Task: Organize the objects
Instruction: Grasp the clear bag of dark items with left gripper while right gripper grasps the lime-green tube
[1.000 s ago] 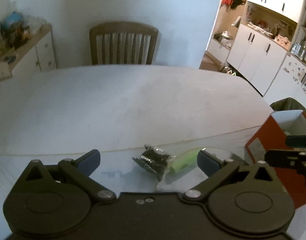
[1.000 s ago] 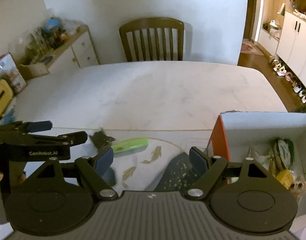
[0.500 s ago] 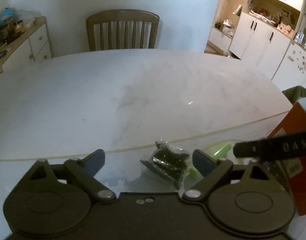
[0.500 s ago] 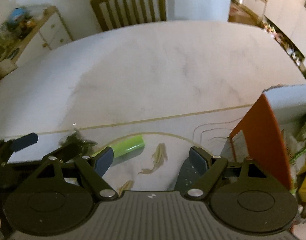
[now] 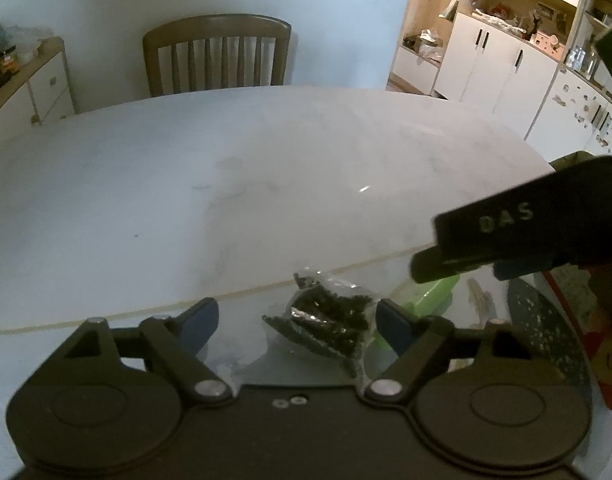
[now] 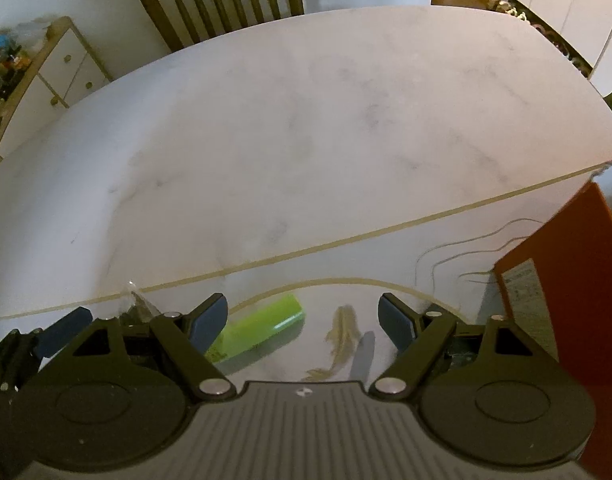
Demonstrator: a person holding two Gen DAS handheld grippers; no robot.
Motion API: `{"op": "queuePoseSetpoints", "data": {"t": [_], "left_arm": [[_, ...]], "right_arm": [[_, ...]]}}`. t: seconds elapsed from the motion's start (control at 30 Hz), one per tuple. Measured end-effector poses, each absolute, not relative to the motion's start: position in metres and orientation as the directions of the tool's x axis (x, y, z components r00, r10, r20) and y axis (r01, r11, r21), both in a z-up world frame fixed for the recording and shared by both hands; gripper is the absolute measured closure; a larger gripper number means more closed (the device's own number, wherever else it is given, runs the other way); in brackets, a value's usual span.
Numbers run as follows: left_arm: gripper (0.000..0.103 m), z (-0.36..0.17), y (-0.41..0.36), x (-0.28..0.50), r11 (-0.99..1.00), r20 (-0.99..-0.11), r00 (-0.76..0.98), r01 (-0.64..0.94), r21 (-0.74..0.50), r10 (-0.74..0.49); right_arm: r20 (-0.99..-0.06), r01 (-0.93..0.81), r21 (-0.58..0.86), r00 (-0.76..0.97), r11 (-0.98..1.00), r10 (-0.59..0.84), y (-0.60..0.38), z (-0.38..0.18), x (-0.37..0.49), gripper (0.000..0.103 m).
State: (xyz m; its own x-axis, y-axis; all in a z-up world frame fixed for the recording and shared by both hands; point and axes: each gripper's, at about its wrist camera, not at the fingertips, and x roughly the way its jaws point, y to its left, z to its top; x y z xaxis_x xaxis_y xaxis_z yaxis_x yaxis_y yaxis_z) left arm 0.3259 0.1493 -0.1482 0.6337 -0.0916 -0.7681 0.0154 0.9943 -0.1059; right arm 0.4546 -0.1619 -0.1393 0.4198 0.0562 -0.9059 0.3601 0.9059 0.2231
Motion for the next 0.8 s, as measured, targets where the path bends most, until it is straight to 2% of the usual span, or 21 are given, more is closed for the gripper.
{"op": "queuePoseSetpoints", "data": {"t": [0.1, 0.2, 0.5, 0.6, 0.7, 0.8], "left_arm": [[0.027, -0.150, 0.148, 0.327, 0.993, -0.768, 0.632, 0.023, -0.115, -0.103], [0.030, -0.150, 0.148, 0.328, 0.993, -0.765, 0.635, 0.028, -0.119, -0.109], [0.044, -0.154, 0.145, 0.334, 0.991, -0.762, 0.634, 0.056, -0.123, -0.131], [0.046, -0.155, 0.147, 0.334, 0.990, -0.759, 0.637, 0.063, -0.125, -0.136], [0.047, -0.155, 0.150, 0.333, 0.990, -0.758, 0.637, 0.065, -0.128, -0.140], [0.053, -0.155, 0.152, 0.333, 0.988, -0.755, 0.639, 0.064, -0.139, -0.147]], "right_arm": [[-0.907, 0.367, 0.230, 0.416, 0.902, 0.062, -0.159, -0.140, 0.454, 0.024], [-0.912, 0.374, 0.231, 0.405, 0.898, 0.066, -0.159, -0.141, 0.457, 0.034], [-0.928, 0.370, 0.149, 0.373, 0.917, 0.000, -0.141, -0.142, 0.466, 0.045], [-0.931, 0.344, 0.109, 0.365, 0.932, -0.026, -0.137, -0.143, 0.463, 0.051], [-0.931, 0.320, 0.081, 0.361, 0.944, -0.043, -0.136, -0.144, 0.460, 0.061], [-0.930, 0.294, 0.082, 0.367, 0.952, -0.033, -0.139, -0.143, 0.453, 0.069]]}}
